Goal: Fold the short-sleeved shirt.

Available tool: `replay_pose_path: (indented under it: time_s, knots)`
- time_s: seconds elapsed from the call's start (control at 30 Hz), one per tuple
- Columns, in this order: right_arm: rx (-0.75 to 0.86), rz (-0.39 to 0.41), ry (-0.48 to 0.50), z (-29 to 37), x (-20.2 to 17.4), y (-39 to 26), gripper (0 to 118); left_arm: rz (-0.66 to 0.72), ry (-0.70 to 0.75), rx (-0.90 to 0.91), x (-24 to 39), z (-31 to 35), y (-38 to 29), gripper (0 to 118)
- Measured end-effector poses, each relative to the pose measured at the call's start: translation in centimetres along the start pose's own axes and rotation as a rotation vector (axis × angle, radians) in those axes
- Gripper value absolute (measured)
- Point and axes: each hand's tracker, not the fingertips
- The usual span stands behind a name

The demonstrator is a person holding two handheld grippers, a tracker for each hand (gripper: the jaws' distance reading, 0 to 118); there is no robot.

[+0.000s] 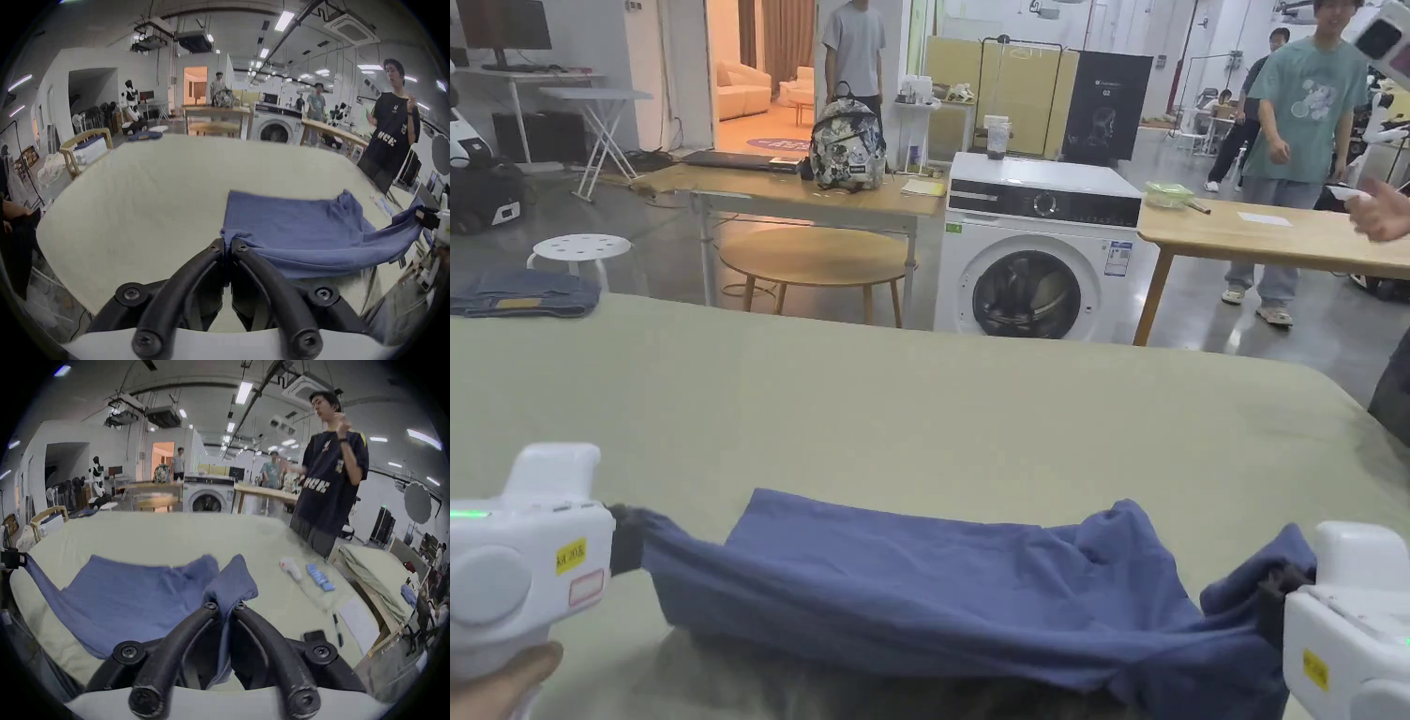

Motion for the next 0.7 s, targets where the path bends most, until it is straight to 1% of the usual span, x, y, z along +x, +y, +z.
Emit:
replay_pose_path:
  time_s: [0.1, 0.2, 0.3, 0.33, 0.4, 0.47, 0.57, 0.6, 0.63, 0.67, 0.7]
  knots:
    - [-0.111, 0.018, 0.011, -1.3, 0.0, -2.3, 4, -0.005, 0.002, -0.118, -0.1, -1.8, -2.2, 0]
    - [-0.219, 0.027, 0.020, -2.8, 0.3, -4.7, 4, -0.050, 0.015, -0.230, 0.0, -3.4, -4.5, 0]
    - [-0.338, 0.042, 0.023, -4.1, 0.3, -6.7, 4, -0.038, 0.016, -0.330, -0.5, -5.4, -6.6, 0]
    - [-0.349, 0.025, 0.029, -4.6, 0.3, -7.5, 4, -0.035, 0.023, -0.364, -0.3, -5.9, -7.4, 0]
    - [-0.404, 0.032, 0.022, -6.3, 0.6, -9.1, 4, -0.040, 0.023, -0.418, -0.3, -7.2, -8.7, 0]
    - [-0.417, 0.037, 0.018, -7.3, 0.4, -10.1, 4, -0.025, 0.022, -0.459, -0.4, -8.3, -9.9, 0]
    - [-0.451, 0.025, 0.010, -7.8, 0.3, -11.2, 6, 0.000, 0.022, -0.475, -0.6, -9.2, -11.3, 0]
    - [-0.453, 0.016, 0.010, -7.9, 0.3, -11.5, 9, 0.017, 0.024, -0.450, -0.5, -8.8, -11.4, 0]
    - [-0.451, 0.012, 0.009, -7.9, 0.3, -11.8, 17, 0.030, 0.018, -0.440, -0.6, -8.5, -11.3, 2]
    - [-0.447, 0.010, 0.005, -7.6, 0.5, -11.7, 32, 0.034, 0.016, -0.438, -0.6, -8.2, -11.0, 7]
    - [-0.428, 0.007, -0.004, -7.2, 0.4, -11.5, 56, 0.041, 0.013, -0.425, -0.6, -7.9, -10.7, 15]
